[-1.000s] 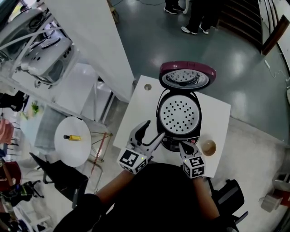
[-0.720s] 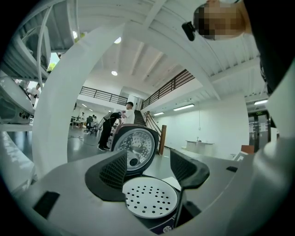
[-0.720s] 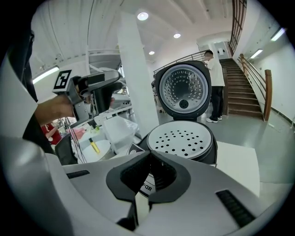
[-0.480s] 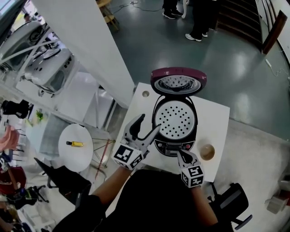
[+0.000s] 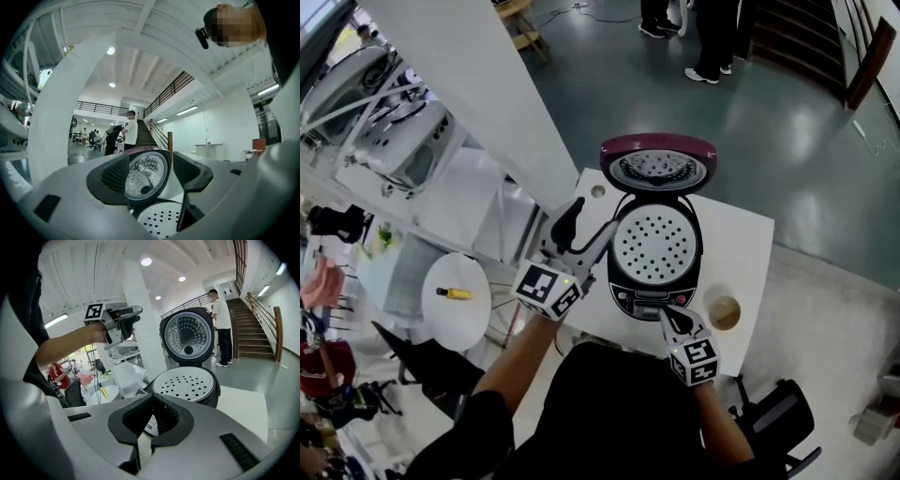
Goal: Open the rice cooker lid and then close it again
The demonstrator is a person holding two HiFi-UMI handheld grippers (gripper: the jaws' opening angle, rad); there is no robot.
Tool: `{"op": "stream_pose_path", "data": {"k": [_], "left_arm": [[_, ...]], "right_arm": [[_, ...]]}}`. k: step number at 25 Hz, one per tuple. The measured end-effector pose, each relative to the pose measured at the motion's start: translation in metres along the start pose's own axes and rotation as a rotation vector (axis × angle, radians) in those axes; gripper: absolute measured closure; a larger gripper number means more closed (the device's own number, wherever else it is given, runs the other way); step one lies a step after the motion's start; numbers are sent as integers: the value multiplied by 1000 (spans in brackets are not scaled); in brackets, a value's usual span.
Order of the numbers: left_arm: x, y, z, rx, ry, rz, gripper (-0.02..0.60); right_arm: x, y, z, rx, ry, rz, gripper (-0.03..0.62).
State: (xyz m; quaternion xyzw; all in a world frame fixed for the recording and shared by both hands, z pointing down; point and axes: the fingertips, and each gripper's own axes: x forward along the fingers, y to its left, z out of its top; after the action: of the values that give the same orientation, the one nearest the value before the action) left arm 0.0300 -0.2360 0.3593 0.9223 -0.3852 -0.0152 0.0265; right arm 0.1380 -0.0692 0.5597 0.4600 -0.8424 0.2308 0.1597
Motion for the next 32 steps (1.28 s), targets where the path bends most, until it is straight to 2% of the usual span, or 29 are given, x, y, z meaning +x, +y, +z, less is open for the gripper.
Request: {"op": "stream_pose_path", "data": {"k": [3,6,12,14,19,27,32], "left_arm": [[10,11,4,-14,-15,-16,311],[21,27,11,-37,-22,-40,311],[43,65,26,-35,-46,-73,311],[50,75,31,-32,-49,-99,311],[73,96,37,-79,-42,-167,311],[119,92,28,-64,4,-297,311],[143,84,14,-113,47,-360,311]], "right_arm": [[2,-8,6,-6,-12,-37,594],[8,-4,18,34,-39,-68,594],[34,1,30,62,-49,-94,594],[43,3,35,63,-50,-101,594],[57,2,45,66,-55,-137,594],[68,-7,48,117,-54,-215,594],[72,-12,47,140,-55,-247,594]]}}
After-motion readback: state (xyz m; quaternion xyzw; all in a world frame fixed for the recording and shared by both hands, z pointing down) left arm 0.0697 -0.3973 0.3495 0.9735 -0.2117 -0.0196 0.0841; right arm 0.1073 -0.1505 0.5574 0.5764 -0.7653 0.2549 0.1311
